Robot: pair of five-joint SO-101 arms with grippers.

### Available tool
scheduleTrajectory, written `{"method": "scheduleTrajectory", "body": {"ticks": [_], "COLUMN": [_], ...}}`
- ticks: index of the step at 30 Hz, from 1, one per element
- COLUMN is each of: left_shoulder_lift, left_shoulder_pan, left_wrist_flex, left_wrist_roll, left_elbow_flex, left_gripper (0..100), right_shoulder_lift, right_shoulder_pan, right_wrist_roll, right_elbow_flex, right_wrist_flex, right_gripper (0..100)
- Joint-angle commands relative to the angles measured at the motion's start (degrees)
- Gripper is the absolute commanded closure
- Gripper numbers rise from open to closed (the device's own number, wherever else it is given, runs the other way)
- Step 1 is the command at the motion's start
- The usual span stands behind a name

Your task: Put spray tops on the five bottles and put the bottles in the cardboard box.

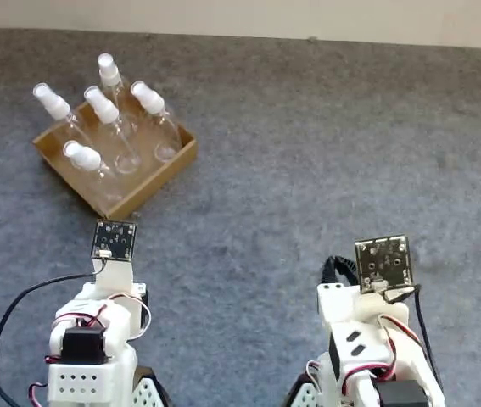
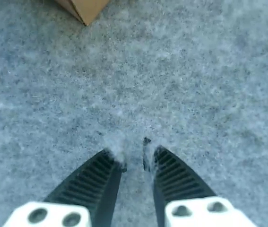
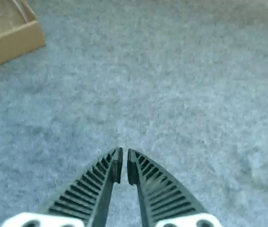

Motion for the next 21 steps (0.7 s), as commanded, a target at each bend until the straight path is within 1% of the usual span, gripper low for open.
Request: {"method": "scheduleTrajectory", "body": {"ticks": [1,3,11,21], "left_shoulder_lift": [-0.48,-0.48,-0.48,-0.48], "left_shoulder_pan": [-0.66,-0.66,-0.66,-0.66], "left_wrist_flex": [0.35,0.35,0.35,0.35], "left_wrist_roll": [-0.53,-0.53,-0.53,-0.53], "left_elbow_flex": [1.19,1.19,1.19,1.19], "left_gripper": [99,99,99,99], "right_shoulder_lift": [-0.04,-0.04,-0.04,-0.04], "right_shoulder_pan": [0.66,1.54,11.91,17.19], "right_wrist_roll": [0.62,0.62,0.44,0.62], "right_elbow_flex": [1.89,2.86,8.31,11.21], "right_wrist_flex": [-0.4,-0.4,-0.4,-0.48], "right_gripper": [97.8,97.9,98.0,98.0]}}
